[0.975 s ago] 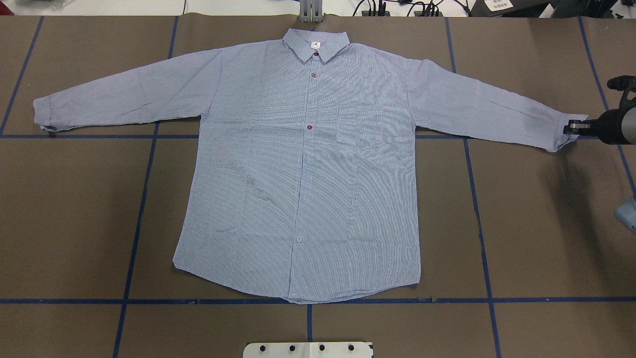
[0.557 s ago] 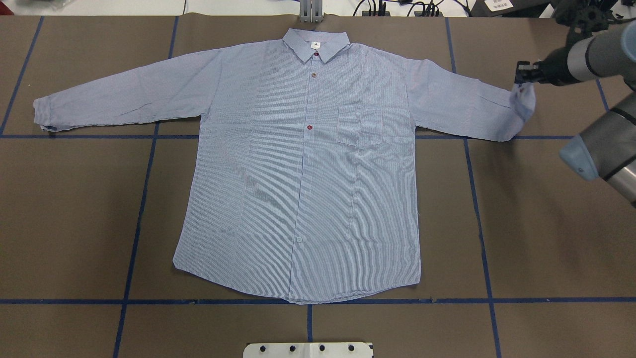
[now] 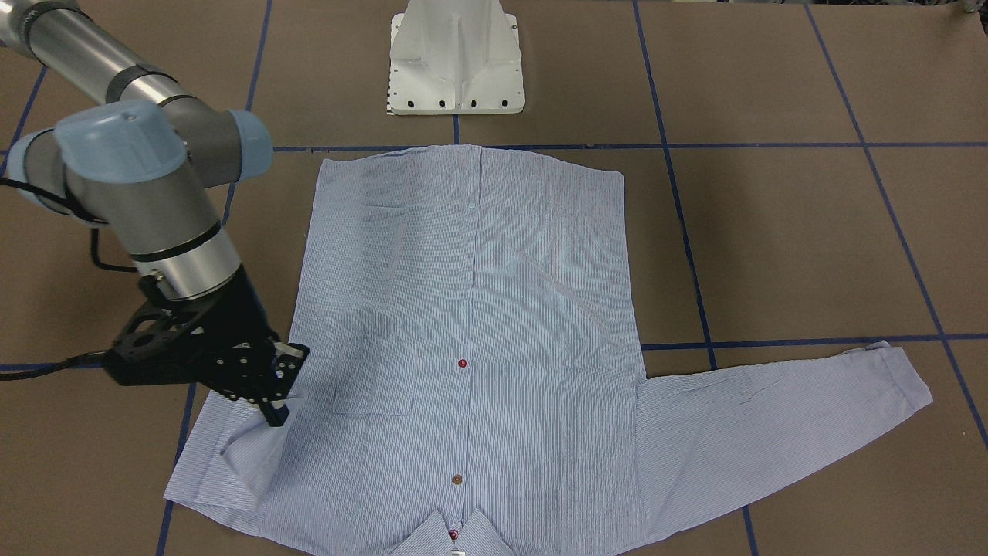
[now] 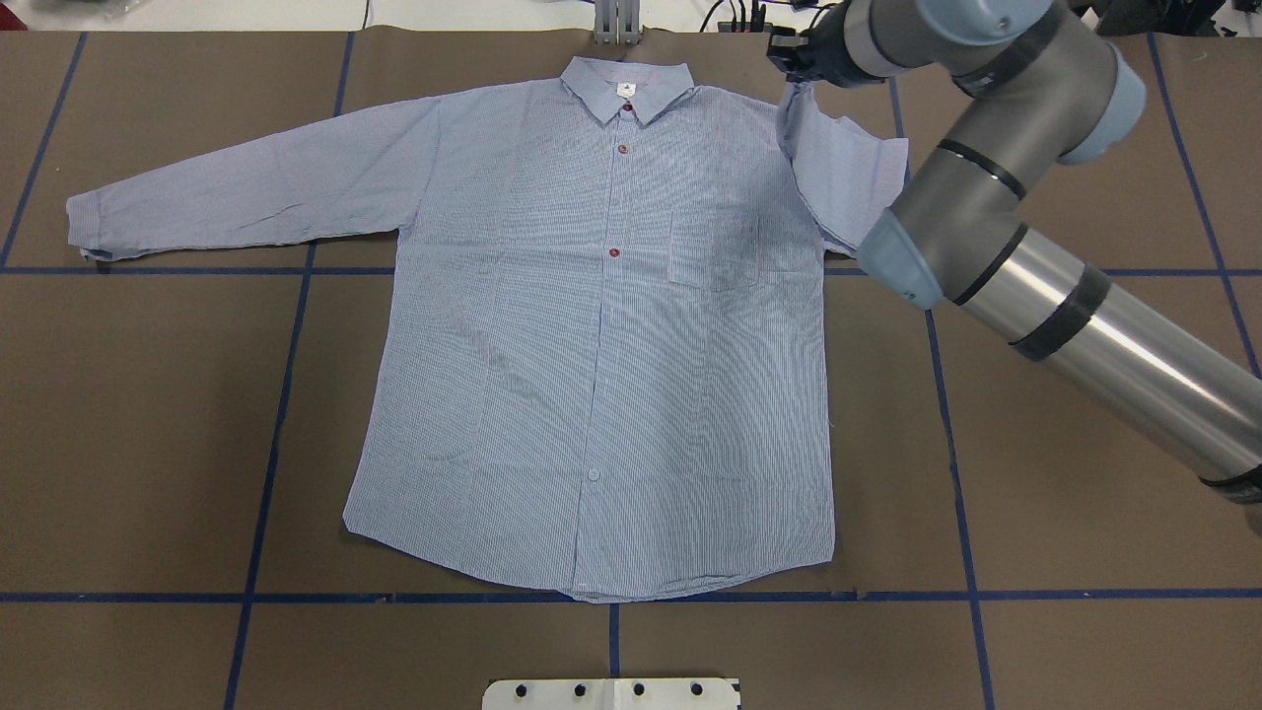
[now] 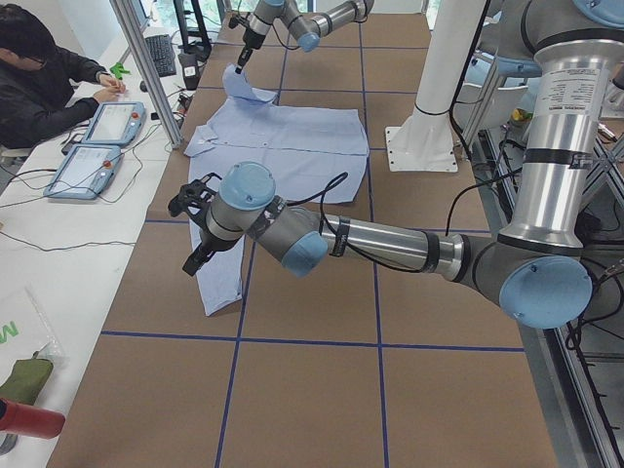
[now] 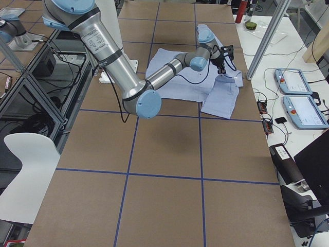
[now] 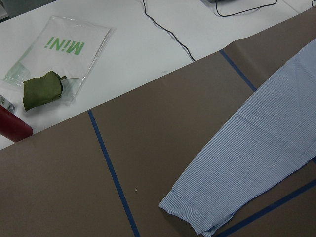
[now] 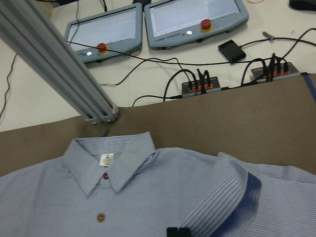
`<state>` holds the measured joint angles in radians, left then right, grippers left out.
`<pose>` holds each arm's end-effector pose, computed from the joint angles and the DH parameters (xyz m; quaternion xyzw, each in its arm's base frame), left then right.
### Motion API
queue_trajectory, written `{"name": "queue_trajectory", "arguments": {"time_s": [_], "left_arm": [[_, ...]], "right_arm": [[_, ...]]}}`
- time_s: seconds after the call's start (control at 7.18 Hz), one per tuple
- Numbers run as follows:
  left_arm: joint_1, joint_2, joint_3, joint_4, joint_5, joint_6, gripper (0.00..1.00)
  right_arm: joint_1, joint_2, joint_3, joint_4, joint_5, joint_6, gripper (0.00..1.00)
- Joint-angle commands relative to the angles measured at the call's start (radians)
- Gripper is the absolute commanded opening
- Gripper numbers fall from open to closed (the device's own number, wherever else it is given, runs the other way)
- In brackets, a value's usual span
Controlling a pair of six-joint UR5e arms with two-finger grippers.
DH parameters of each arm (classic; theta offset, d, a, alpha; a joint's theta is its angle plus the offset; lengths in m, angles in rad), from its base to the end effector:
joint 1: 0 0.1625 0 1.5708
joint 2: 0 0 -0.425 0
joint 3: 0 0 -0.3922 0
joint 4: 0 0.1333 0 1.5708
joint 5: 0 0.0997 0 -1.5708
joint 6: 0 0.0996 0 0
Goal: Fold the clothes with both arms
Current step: 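Carry the grasped sleeve across the shirt body toward the other sleeve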
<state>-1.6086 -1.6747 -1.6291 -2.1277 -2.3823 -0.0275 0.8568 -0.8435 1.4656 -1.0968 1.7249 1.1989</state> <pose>-0.0819 -0.5486 0.5078 0.3252 0.3678 0.1107 0.8641 -0.3917 -0.6323 0.2077 0.2458 -0.4624 0.1654 0.8358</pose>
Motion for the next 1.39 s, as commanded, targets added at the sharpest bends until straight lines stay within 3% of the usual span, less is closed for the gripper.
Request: {"name": "queue_trajectory", "arguments": {"time_s": [0.0, 0.14, 0.28, 0.56, 0.7, 0.84, 0.98, 1.11, 1.25], "left_arm": [[-0.001, 0.004, 0.000, 0.000, 0.000, 0.000, 1.00], [-0.001, 0.004, 0.002, 0.000, 0.000, 0.000, 1.00], [-0.001, 0.004, 0.000, 0.000, 0.000, -0.003, 1.00], [-0.001, 0.006, -0.002, 0.000, 0.000, -0.005, 1.00], [-0.001, 0.006, 0.000, 0.000, 0.002, -0.005, 1.00], [-0.001, 0.006, 0.000, 0.000, 0.002, -0.005, 1.00], [-0.001, 0.006, 0.005, 0.000, 0.000, -0.002, 1.00], [-0.001, 0.006, 0.012, 0.002, 0.000, -0.008, 1.00], [-0.001, 0.004, 0.014, -0.001, 0.000, -0.002, 1.00]], "right_arm": [[-0.126, 0.184, -0.116, -0.005, -0.125, 0.053, 0.00], [-0.192, 0.286, -0.248, -0.005, -0.207, 0.053, 0.00], [-0.241, 0.326, -0.319, -0.003, -0.269, 0.053, 0.00], [-0.309, 0.362, -0.353, -0.008, -0.286, 0.048, 0.00], [-0.314, 0.372, -0.369, -0.015, -0.286, 0.056, 0.07], [-0.312, 0.394, -0.370, -0.094, -0.286, 0.063, 0.99], [-0.309, 0.479, -0.372, -0.356, -0.277, 0.082, 1.00], [-0.302, 0.533, -0.372, -0.483, -0.256, 0.093, 1.00], [-0.265, 0.535, -0.370, -0.491, -0.220, 0.091, 1.00]]}}
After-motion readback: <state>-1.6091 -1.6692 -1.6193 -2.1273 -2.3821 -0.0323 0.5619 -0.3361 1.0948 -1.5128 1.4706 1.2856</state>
